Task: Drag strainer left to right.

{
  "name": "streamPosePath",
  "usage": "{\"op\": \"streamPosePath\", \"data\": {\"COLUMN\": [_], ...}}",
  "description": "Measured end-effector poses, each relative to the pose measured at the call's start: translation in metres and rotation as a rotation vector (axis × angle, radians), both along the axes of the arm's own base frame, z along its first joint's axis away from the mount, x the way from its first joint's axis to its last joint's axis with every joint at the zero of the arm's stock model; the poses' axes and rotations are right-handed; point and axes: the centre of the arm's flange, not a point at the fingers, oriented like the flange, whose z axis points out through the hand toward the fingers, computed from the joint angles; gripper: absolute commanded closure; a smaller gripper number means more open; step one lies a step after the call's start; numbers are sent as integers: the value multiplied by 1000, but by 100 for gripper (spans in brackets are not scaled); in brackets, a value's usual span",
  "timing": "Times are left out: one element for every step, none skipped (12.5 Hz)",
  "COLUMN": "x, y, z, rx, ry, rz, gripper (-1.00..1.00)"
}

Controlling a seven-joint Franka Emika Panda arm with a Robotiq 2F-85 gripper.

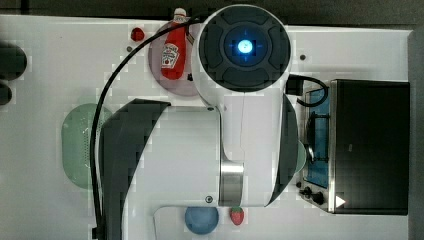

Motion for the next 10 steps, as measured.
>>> {"op": "streamPosePath", "data": {"x": [-43,-85,-112,-130,-143,-150,-153,-153,-148,-138], "y": [-3,-7,-12,-16,-15,-10,1,16,39,70], "z": [-8,0,22,53,85,114,136,143,137,122], "rx": [-8,-13,-8,3,12,4,-4,-16,-15,-17], "ry": [122,180,143,62,-20,-94,-149,-163,-161,-147], "rz": [-10,-29,-45,-56,-58,-52,-33,-15,9,33], "gripper": [-59,-82,-100,-100,-100,-100,-100,-100,-100,-100]}}
